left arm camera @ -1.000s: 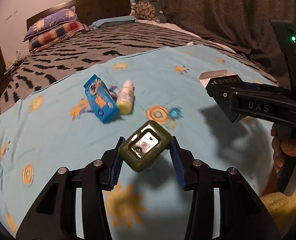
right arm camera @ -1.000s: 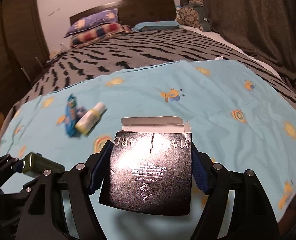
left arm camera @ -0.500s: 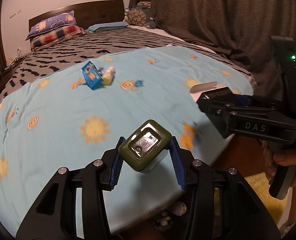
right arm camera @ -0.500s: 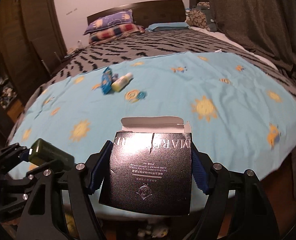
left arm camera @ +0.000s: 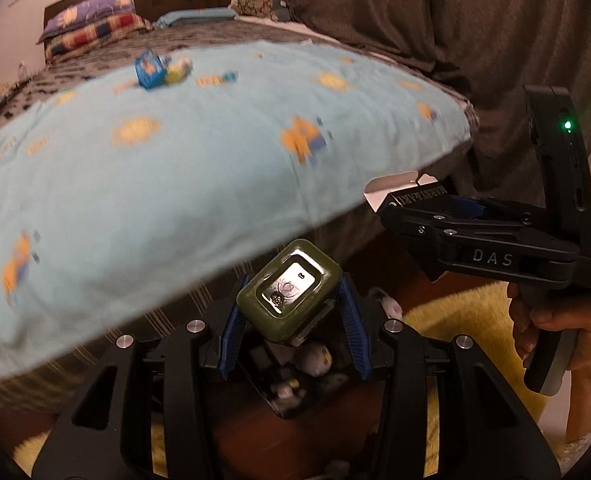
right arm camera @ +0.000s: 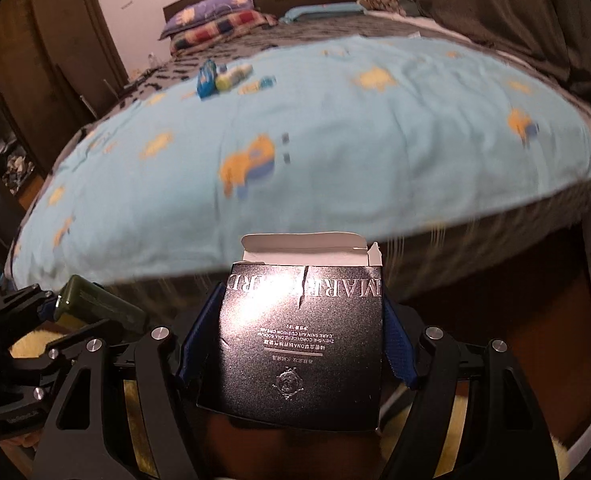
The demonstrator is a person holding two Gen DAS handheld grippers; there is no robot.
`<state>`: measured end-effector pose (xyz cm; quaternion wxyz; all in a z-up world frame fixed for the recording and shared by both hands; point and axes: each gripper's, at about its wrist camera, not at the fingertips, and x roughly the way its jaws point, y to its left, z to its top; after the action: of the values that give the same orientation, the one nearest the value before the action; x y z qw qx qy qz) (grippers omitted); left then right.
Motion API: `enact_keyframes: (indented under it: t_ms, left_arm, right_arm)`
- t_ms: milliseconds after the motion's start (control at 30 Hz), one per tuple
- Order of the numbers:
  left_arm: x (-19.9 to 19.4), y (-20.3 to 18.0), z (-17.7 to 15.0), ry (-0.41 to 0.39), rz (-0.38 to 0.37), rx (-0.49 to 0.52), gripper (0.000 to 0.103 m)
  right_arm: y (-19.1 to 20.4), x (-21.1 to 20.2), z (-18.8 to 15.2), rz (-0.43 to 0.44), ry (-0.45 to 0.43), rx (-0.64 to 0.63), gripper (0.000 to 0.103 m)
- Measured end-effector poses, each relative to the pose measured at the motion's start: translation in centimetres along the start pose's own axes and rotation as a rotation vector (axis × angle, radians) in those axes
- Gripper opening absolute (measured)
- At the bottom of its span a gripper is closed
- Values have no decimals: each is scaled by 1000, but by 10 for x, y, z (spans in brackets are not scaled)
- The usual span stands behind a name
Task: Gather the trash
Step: 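Lower green bottle and black box into the floor bin and open both tools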
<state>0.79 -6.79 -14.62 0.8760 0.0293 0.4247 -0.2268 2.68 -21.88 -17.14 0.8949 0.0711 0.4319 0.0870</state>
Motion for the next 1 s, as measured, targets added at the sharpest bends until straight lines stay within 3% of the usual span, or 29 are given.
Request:
enact_keyframes:
  t_ms: [467, 867, 1000]
  left_arm:
    - [73, 0, -64, 182, -14, -40, 42]
    - [111, 14, -79, 311, -31, -88, 43]
    - [109, 21, -79, 313, -6, -84, 55]
  right_arm:
    - [-2, 55, -56, -25, 170, 14, 73]
    - [1, 87, -61, -1, 259, 47, 79]
    - [-4, 88, -53, -7, 248, 68, 85]
